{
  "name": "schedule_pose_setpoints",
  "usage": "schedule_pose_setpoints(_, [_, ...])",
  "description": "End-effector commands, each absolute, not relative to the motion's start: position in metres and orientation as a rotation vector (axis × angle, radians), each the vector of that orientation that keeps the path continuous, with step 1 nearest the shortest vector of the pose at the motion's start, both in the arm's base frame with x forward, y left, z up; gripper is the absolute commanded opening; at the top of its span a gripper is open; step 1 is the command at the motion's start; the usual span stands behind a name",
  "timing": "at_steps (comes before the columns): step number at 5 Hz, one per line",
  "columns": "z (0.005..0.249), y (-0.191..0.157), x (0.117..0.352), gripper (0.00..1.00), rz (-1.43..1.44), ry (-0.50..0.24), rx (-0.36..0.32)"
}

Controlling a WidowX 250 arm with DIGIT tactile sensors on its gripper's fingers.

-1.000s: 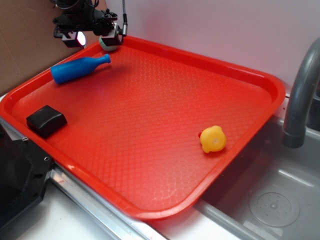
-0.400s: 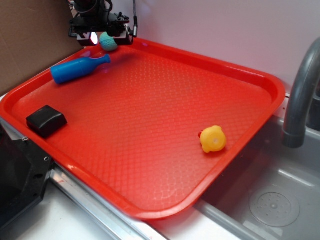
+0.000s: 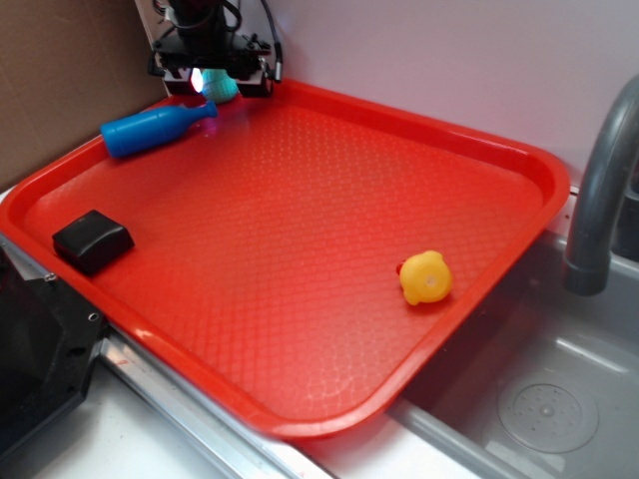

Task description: Grab the green ball.

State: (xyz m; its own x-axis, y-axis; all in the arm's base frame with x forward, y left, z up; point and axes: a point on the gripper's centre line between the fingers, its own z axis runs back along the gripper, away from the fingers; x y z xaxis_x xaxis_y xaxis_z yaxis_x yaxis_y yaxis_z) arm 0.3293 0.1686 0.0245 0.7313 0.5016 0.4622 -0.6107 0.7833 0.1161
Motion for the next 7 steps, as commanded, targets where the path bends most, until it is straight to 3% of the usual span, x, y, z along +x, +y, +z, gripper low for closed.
schedule_pose_setpoints(1, [0.052, 0.179, 0.345, 0.00, 0.615, -0.508, 0.290])
schedule_pose_setpoints(3, [0.062, 0.161, 0.336, 0.00, 0.563, -0.497, 0.312])
schedule_pose_setpoints(4, [0.094, 0.118, 0.289, 0.00, 0.438, -0.443, 0.279])
schedule_pose_setpoints(5, [0.120, 0.110, 0.258, 0.00, 0.317, -0.344, 0.180])
schedule_pose_setpoints(7, [0.176, 0.106, 0.235, 0.00, 0.113, -0.182, 0.057])
